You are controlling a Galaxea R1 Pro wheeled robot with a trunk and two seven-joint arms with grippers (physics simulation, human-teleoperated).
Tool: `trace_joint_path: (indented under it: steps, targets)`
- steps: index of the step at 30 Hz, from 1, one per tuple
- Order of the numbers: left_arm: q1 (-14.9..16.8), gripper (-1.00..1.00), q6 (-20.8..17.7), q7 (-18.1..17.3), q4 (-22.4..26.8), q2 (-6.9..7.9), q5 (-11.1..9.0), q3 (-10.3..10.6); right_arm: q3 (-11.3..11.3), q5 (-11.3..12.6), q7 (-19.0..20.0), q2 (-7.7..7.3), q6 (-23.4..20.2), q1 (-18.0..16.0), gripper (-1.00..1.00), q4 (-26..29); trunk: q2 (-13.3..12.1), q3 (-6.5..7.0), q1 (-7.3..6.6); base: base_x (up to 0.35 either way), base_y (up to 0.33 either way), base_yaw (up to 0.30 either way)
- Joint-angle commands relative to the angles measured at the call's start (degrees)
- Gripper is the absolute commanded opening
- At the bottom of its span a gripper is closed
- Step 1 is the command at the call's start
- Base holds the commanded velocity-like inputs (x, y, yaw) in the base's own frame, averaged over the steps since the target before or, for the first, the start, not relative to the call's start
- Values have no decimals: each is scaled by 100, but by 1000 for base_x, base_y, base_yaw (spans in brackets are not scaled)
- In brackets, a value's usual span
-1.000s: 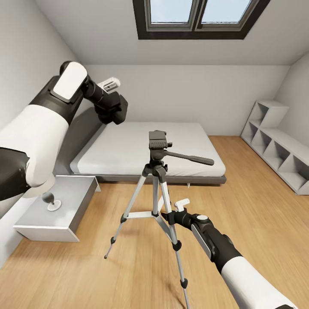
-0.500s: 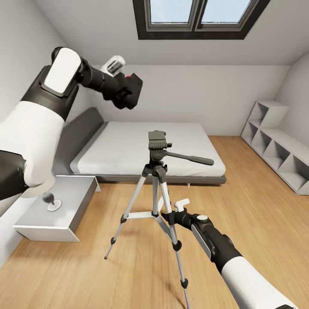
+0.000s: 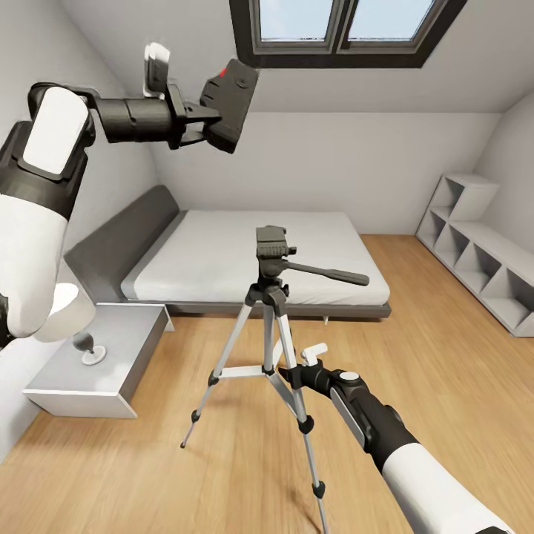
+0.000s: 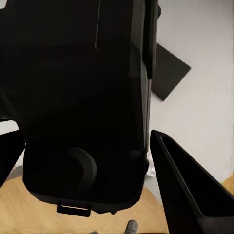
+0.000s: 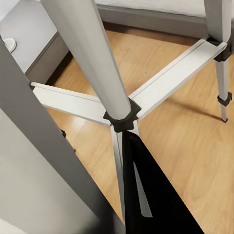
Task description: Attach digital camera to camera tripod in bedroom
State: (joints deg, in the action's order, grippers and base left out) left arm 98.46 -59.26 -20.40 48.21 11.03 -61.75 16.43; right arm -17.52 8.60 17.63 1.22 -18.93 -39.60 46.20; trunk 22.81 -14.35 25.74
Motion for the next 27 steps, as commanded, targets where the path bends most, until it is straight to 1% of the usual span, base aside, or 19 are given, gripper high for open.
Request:
trace_joint_path:
  steps: [1,2,5,7,8,9,11,12,14,17,18,22,23,24,25,26,27]
  targets:
    - [-60,-100,-10,-88,7,29,-10,10,3,-25,-4,-2,-32,-3,-100,-40,10,-11,4,0,0,0]
    - [-195,-100,-15,-98,19,67,-3,10,3,-25,-5,-1,-32,-3,-100,-40,10,-11,4,0,0,0]
    - [-403,-100,-27,-90,49,131,44,40,3,-25,-5,-5,-32,-3,-100,-33,10,-11,4,0,0,0]
    - [-458,-100,-33,-86,88,155,115,118,3,-25,-5,-6,-32,-3,-100,-29,10,-11,4,0,0,0]
    - [-494,-100,-38,-83,146,174,221,263,3,-25,-5,-6,-32,-3,-100,-27,10,-11,4,0,0,0]
    - [-514,-100,-44,-90,198,192,440,498,3,-25,-5,-3,-32,-3,-100,-26,10,-11,4,0,0,0]
    - [-524,-100,-50,-108,233,209,711,705,3,-25,-5,-2,-32,-3,-100,-25,10,-11,4,0,0,0]
    - [-530,-100,-53,-137,251,224,945,842,3,-25,-5,-1,-32,-3,-100,-24,10,-11,4,0,0,0]
    - [-523,-100,-54,-178,249,234,1155,932,3,-25,-5,-3,-32,-3,-100,-24,10,-11,4,0,0,0]
    - [-477,-100,-49,-279,235,241,1440,1009,3,-25,-5,-5,-32,-3,-100,-23,10,-11,4,0,0,0]
    - [-387,-100,-46,-367,220,245,1634,1040,5,-25,-5,-9,-32,-3,-100,-23,10,-11,4,0,0,0]
    - [-98,-100,-44,-534,169,242,2116,1139,9,-25,-5,-18,-32,-3,-100,-23,10,-11,4,0,0,0]
    - [32,-100,-41,-619,125,229,2411,1227,10,-25,-5,-20,-32,-3,-100,-23,10,-11,4,0,0,0]
    - [85,-100,-40,-671,99,221,2560,1282,11,-25,-5,-21,-32,-3,-100,-23,10,-11,4,0,0,0]
    - [176,-100,-36,-803,46,196,2856,1391,11,-25,-5,-23,-32,-3,-100,-23,10,-11,4,0,0,0]
    - [353,-100,-23,-1197,-85,89,3395,1542,12,-25,-5,-24,-32,-3,-100,-23,10,-11,4,0,0,0]
    - [393,-100,-20,-1309,-130,58,3525,1564,12,-25,-5,-24,-32,-3,-100,-23,10,-11,4,0,0,0]
